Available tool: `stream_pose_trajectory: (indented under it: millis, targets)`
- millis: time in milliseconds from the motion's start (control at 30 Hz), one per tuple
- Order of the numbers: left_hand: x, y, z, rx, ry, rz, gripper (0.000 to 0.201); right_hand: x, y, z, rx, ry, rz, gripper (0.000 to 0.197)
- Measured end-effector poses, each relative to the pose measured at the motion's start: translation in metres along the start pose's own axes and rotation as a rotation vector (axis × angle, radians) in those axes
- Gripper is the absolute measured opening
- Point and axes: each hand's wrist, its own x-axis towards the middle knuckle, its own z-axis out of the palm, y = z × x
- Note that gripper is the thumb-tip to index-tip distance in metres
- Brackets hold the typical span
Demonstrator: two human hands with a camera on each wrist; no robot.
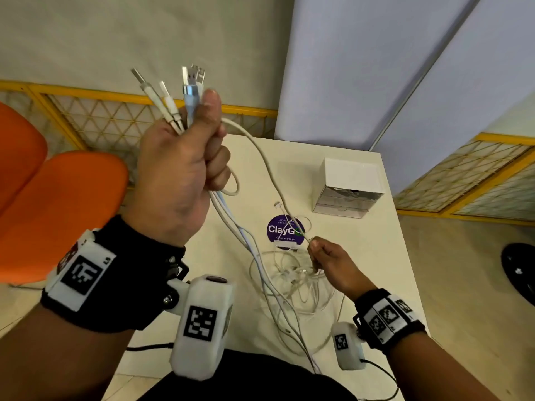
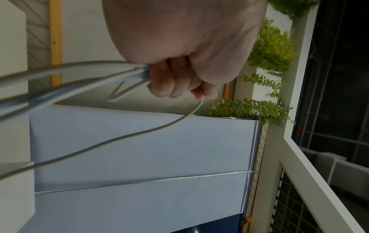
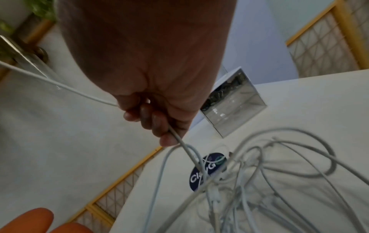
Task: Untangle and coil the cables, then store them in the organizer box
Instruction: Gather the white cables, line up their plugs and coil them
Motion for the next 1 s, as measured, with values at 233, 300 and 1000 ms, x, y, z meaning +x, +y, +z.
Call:
stream_pose_trajectory:
  millis: [233,300,1000]
  targets:
    - [-0.006,-0.008,0.005,0.123,-0.077,-0.121,0.021,0.011,-0.019,0.014,-0.012,0.03,-0.001,0.04]
    - [-0.006,-0.014,0.005,0.189,-0.066,-0.209,0.019,0.014,-0.037,0.013,0.02,0.051,-0.011,0.042]
    - [-0.011,-0.038,0.022,0.321,-0.029,-0.104,0.023,-0.016,-0.158,-0.002,0.123,-0.153,-0.273,0.038]
